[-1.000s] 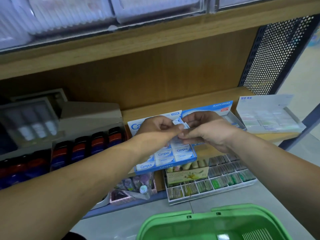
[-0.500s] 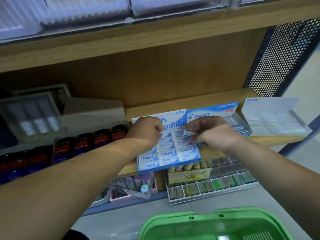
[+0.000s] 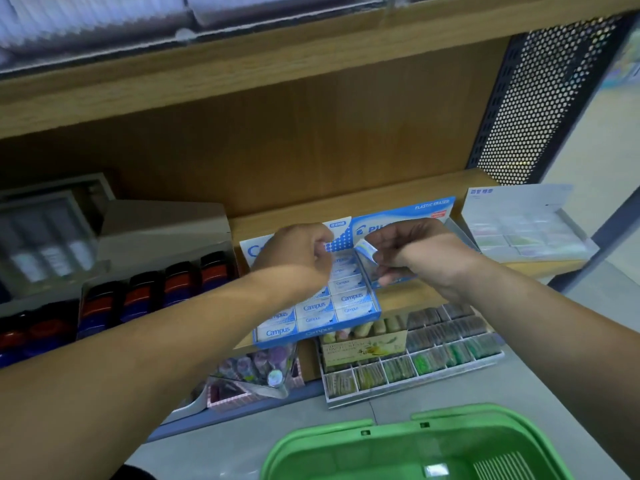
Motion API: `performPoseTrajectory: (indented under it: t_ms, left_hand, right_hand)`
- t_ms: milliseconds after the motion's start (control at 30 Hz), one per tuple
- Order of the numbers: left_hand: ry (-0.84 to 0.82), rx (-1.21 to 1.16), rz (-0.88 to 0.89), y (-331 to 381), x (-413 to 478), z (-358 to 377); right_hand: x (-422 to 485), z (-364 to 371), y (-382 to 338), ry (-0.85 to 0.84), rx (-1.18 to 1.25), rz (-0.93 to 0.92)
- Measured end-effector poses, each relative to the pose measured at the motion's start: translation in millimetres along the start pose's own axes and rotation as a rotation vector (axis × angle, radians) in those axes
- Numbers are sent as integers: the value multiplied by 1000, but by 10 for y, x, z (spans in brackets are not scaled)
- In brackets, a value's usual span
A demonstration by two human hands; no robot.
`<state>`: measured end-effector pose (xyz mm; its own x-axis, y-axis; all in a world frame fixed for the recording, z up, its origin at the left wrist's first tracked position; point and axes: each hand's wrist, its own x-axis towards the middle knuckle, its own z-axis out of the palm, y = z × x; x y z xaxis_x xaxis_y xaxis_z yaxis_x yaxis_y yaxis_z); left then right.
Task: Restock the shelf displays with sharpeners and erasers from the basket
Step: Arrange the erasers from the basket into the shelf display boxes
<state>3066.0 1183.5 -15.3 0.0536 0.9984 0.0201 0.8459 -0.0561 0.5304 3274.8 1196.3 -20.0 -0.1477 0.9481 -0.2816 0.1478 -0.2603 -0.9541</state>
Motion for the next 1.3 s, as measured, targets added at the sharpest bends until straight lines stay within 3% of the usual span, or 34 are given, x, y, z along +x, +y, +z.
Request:
performPoseTrajectory:
  t_ms: [67, 233, 367, 433, 533, 667, 800, 900, 1033, 1300]
  left_hand:
    - [-91, -462, -115, 225, -73, 89]
    - [-78, -656, -140, 444, -30, 266]
    - [-88, -608, -139, 496, 111, 356]
    - [-107, -466, -64, 501, 196, 402]
    - [-133, -348, -19, 586, 332, 435]
    - [-167, -198, 65, 769, 563, 588]
    - [-222, -172, 80, 939, 704, 819]
    - [-239, -153, 81, 977, 738, 937]
    - [-297, -166, 45, 973, 743, 1009]
    - [-256, -305, -5, 819, 638, 907]
  right_hand:
    - [-47, -47, -7, -26, 16, -3]
    - [-120, -229, -6, 24, -65, -49]
    - [-46, -610, 156, 254, -536, -177]
    - [-87, -796, 232, 294, -796, -161]
    - [-145, -941, 322, 320, -987, -228]
    - [-183, -1054, 409, 318, -1041, -316]
    - [-170, -1159, 462, 392, -1022, -267]
    - [-131, -1155, 483, 380, -1137, -217]
    - [-93, -1130, 491, 368, -1118, -165]
    - [-116, -1103, 418, 382, -1125, -111]
